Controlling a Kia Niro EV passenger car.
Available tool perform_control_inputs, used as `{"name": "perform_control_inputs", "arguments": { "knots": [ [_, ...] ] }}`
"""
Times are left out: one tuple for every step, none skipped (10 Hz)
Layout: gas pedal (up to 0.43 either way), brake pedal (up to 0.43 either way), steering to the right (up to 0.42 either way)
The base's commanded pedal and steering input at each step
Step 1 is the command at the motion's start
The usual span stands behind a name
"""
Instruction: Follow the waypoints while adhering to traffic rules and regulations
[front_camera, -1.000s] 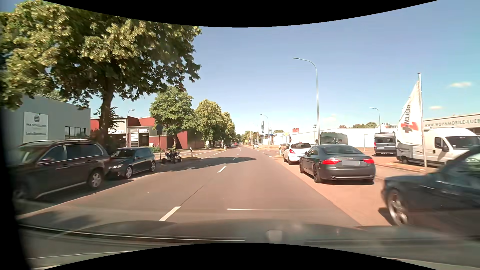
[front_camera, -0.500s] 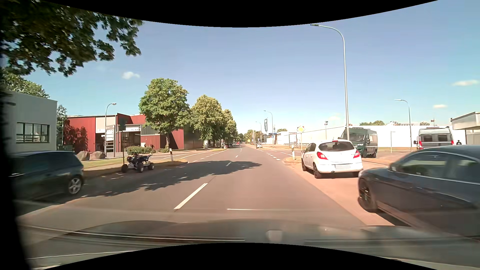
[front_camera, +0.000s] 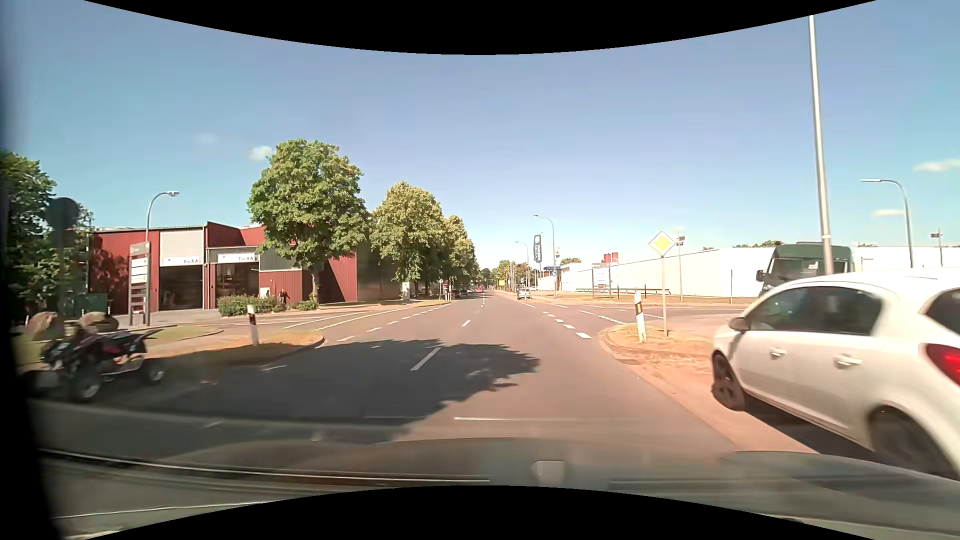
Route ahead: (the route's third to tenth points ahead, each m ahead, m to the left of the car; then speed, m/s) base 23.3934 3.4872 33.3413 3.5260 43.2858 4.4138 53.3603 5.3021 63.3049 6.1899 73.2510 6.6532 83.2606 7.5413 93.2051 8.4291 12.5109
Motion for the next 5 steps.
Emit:
{"name": "perform_control_inputs", "arguments": {
  "knots": [
    [0.138, 0.006, 0.000],
    [0.138, 0.006, -0.001],
    [0.138, 0.006, -0.001],
    [0.138, 0.006, 0.000],
    [0.138, 0.006, -0.001]
  ]
}}
